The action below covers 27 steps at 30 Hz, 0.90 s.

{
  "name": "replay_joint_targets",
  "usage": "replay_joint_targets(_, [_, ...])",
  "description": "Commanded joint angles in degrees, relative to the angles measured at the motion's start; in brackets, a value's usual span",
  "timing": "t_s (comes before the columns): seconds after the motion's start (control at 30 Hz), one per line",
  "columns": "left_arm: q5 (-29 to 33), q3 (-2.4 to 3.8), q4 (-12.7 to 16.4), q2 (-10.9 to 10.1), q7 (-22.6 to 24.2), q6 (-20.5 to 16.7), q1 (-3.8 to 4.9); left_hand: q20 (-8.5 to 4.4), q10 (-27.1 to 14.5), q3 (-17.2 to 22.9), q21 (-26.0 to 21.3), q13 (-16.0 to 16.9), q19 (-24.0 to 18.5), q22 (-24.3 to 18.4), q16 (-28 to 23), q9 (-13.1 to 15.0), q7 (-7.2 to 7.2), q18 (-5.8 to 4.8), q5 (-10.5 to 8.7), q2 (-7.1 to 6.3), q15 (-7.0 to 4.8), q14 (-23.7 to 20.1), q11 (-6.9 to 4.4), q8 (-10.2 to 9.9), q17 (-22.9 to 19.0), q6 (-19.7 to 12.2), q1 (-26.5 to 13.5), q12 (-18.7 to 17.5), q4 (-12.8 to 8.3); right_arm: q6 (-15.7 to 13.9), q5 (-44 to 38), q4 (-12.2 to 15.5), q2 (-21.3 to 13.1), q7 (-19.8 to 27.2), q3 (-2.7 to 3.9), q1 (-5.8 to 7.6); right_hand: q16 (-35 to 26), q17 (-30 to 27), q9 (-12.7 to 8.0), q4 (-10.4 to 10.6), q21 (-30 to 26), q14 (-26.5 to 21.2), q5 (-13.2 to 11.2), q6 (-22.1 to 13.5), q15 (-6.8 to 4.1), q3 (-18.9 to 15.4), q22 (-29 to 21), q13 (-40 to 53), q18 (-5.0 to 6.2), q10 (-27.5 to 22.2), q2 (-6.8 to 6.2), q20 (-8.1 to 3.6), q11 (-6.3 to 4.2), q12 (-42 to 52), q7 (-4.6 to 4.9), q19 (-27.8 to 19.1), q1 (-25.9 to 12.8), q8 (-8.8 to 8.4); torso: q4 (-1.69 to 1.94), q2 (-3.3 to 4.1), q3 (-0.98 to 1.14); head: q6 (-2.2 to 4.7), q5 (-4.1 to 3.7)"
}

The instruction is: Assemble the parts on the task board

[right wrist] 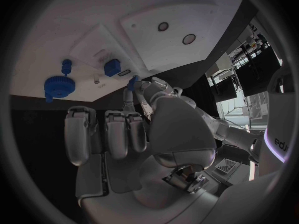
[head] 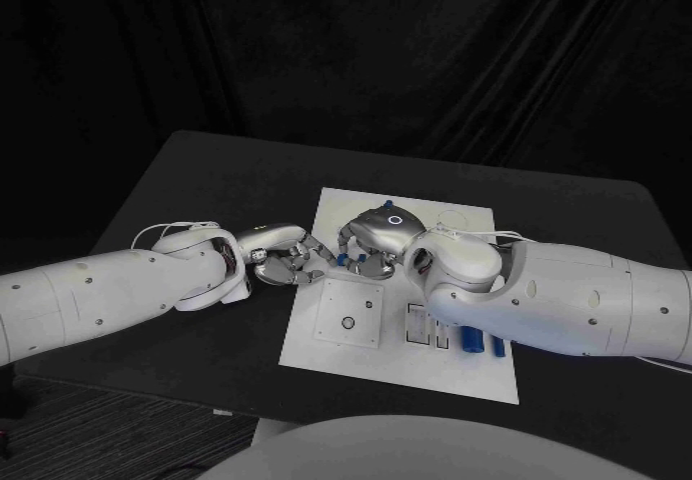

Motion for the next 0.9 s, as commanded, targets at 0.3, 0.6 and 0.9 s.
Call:
replay_joint_targets(0.3, [-0.3, 0.03, -0.2, 0.5, 0.1, 0.8, -0.22, -0.08, -0.4, 0.5, -0.3, 6.2, -0.3, 11.5, 0.2, -0.2, -0.04, 0.10, -0.37, -0.23, -0.02, 6.1, -0.16, -0.6, 15.1, -0.6, 0.3, -0.2, 0.1, 0.4, -0.1, -0.1, 0.5, -0.4, 0.04, 0.11, 0.2, 15.1, 0.0, 0.0, 0.1, 5.9, -0.3, 0.2, 0.22, 0.4, 13.5, 15.1, 0.23, 6.1, 0.12, 0.15, 0.44, -0.4, 0.22, 3.8, -0.4, -0.18, 0.00, 0.00, 0.00, 0.01, 0.12])
replay_joint_targets(0.6, [-0.3, 0.04, -0.1, 0.5, -0.2, 1.0, -0.24, -0.07, -0.4, 0.7, -0.4, 6.2, -0.4, 11.5, 0.2, -0.3, 0.12, 0.11, -0.37, -0.16, 0.00, 6.1, -0.11, -0.6, 15.1, -0.7, 0.3, -0.2, 0.0, 0.7, -0.1, -0.3, 0.7, -0.4, 0.04, 0.11, 0.2, 15.1, -0.1, 0.0, 0.1, 5.9, -0.3, 0.2, 0.24, 0.5, 13.5, 15.1, 0.23, 6.1, 0.16, 0.18, 0.47, -0.4, 0.24, 3.8, -0.4, -0.24, 0.00, 0.00, 0.00, 0.01, 0.29])
replay_joint_targets(0.9, [-0.3, 0.04, 0.0, 0.1, -0.5, 1.1, -0.24, -0.06, -0.5, 0.8, -0.4, 6.2, -0.4, 11.5, 0.2, -0.4, 0.24, 0.13, -0.38, -0.13, 0.02, 6.1, -0.04, -0.6, 15.1, -0.8, 0.3, -0.3, 0.0, 0.8, -0.1, -0.5, 0.7, -0.5, 0.04, 0.11, 0.2, 15.1, -0.1, 0.0, 0.1, 5.9, -0.3, 0.2, 0.24, 0.5, 13.5, 15.1, 0.23, 6.1, 0.16, 0.18, 0.47, -0.4, 0.24, 3.8, -0.4, -0.24, -0.01, -0.01, -0.01, 0.01, 0.38])
